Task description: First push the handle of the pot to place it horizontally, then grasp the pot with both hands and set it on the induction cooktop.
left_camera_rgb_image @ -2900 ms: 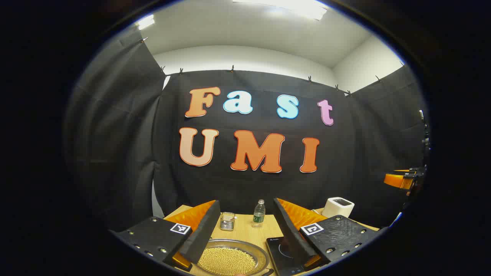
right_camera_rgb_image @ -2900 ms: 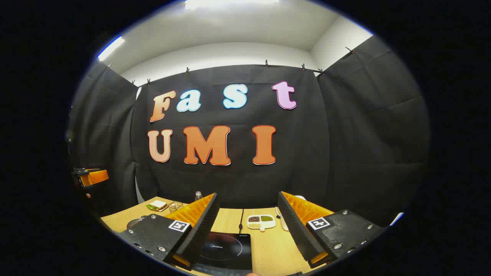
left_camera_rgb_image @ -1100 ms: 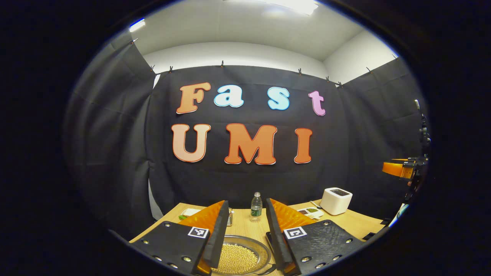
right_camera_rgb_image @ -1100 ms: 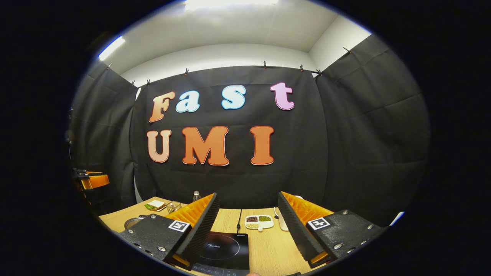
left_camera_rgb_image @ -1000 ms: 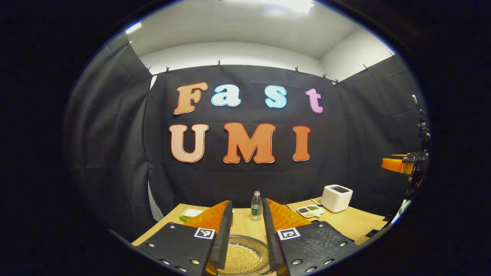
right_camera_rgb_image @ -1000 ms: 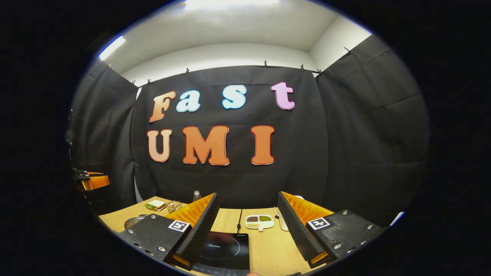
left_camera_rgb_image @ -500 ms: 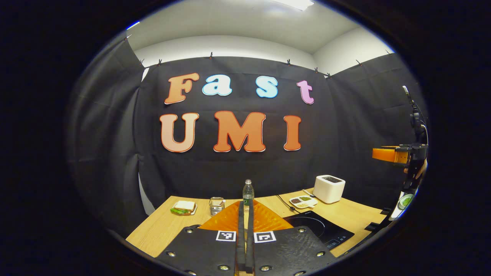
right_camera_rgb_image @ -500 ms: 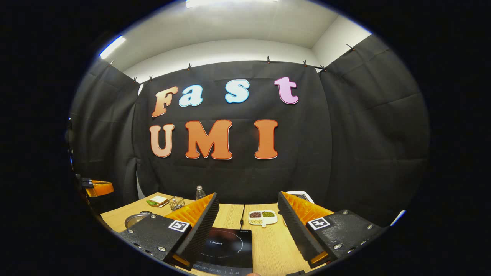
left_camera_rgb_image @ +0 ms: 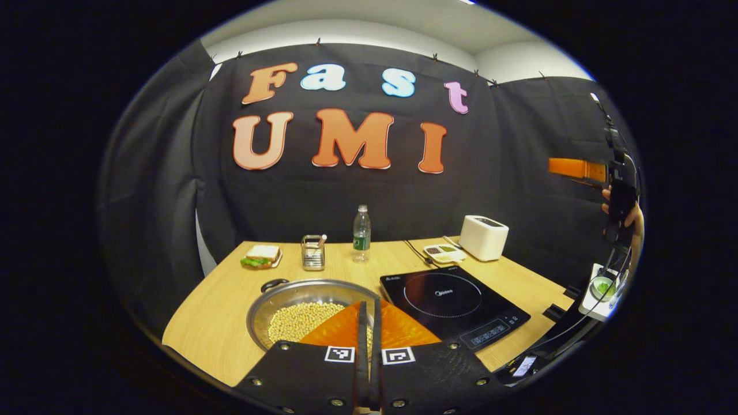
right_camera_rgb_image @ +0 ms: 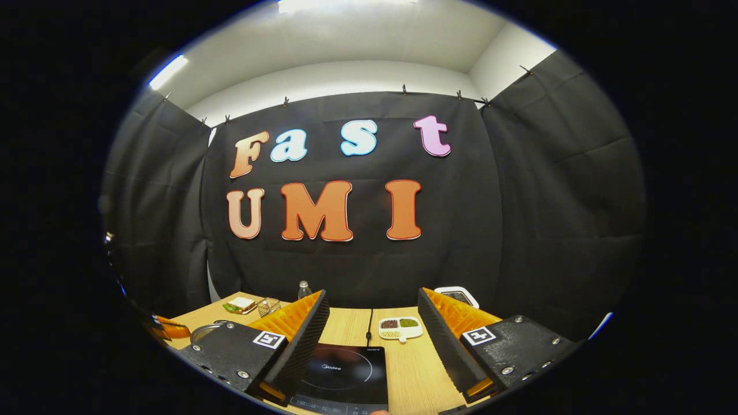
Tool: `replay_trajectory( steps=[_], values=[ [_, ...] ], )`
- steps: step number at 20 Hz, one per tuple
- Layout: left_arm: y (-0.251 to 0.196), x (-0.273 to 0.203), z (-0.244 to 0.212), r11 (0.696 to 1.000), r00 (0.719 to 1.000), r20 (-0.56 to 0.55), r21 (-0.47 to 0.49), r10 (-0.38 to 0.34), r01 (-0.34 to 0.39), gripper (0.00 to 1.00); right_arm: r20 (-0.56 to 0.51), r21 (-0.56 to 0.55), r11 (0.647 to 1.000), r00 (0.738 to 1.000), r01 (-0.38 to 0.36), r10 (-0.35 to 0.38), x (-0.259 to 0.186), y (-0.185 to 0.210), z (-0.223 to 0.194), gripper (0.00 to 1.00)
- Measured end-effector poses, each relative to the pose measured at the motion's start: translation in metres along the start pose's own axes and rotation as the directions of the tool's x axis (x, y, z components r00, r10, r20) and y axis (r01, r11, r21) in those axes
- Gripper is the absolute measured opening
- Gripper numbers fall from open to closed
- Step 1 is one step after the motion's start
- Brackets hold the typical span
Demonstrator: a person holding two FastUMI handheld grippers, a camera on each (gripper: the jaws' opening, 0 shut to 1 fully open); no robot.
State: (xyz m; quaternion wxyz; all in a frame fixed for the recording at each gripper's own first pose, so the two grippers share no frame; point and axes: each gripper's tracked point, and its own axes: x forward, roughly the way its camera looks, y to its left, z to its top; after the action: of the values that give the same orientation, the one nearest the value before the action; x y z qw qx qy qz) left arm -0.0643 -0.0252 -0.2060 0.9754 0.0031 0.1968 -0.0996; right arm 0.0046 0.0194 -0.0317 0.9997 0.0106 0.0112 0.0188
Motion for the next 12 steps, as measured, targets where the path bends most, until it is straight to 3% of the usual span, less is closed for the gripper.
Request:
replay_trajectory(
  steps=[2,3,12],
  values=[
    [-0.002,0.001,-0.020,1.000,0.999,-0.039,-0.001,-0.007,0.007,0.02,0.009,-0.009,1.000,1.000,0.006,-0.006,0.001,0.001,0.001,1.00],
    [-0.004,0.003,-0.030,1.000,0.998,-0.061,-0.011,-0.019,0.019,0.02,0.009,-0.011,1.000,1.000,0.007,-0.007,0.001,0.002,0.000,0.96],
    [-0.012,-0.001,-0.099,0.997,0.974,-0.216,-0.039,-0.075,0.068,0.02,-0.015,-0.019,1.000,1.000,-0.002,0.002,0.005,0.011,-0.010,0.96]
  ],
)
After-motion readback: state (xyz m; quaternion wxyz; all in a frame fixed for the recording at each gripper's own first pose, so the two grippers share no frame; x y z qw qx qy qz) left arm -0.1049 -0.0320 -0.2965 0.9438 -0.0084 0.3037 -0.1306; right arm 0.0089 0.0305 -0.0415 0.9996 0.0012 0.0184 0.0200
